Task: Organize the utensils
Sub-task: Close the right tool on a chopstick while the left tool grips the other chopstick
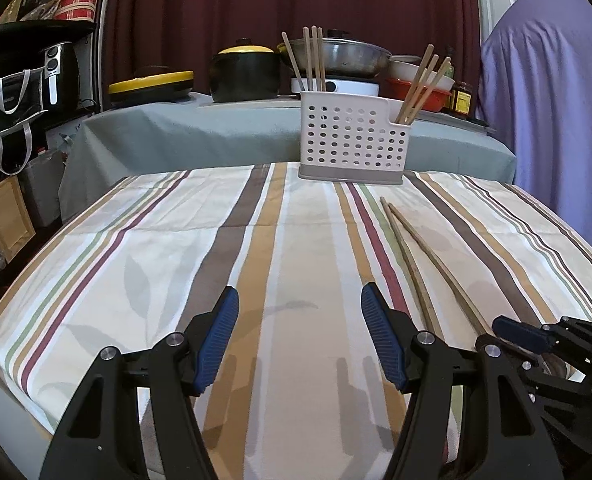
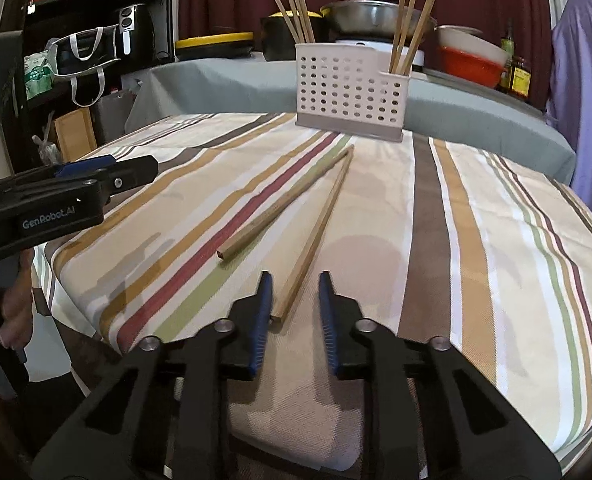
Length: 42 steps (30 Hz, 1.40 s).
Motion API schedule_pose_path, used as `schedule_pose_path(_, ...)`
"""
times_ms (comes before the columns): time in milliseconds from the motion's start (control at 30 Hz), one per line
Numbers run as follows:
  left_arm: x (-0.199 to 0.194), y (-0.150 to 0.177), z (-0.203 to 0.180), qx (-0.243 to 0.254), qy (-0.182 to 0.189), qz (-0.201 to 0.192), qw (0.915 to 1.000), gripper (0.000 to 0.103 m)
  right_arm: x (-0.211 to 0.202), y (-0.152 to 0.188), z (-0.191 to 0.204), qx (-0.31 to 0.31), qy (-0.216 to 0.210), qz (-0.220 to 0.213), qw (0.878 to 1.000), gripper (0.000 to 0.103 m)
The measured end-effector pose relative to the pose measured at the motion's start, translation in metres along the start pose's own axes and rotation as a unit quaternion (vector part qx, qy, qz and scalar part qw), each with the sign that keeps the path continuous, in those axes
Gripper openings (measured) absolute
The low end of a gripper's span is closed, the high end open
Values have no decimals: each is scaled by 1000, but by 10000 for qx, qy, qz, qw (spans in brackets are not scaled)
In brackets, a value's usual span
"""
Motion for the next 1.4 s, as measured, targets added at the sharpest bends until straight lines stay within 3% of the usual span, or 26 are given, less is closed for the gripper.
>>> schedule_pose_path(100, 0, 2, -1, 3, 10, 16, 10000, 62, -1, 0, -2, 66, 13, -12, 10000, 12)
schedule_pose_path(333, -4, 4, -13, 90, 133, 37, 9999, 62, -11, -4, -17, 237, 180, -178, 9994, 6)
schedule_pose_path(800, -13, 7, -80, 581, 654, 8, 9962, 62, -37, -10, -52, 504, 411, -620, 9960, 6)
schedule_pose_path(1033, -2, 20, -102, 772, 666, 189, 9946, 62, -41, -9, -57, 562, 330, -709, 9954, 6)
schedule_pose_path(1400, 5, 27, -96, 736, 592, 350, 9949, 26, -42, -9, -58, 598, 316, -760, 9948, 6)
Point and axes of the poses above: each gripper's, at about its wrist camera, not at the fingertips, and x roughly the way its jaws point, z to its left, y to its underside, the point moved 9 cm from there along x, roughly the way its jaws point, and after that the axes turned 14 degrees about -y, right-handed, at the moved point
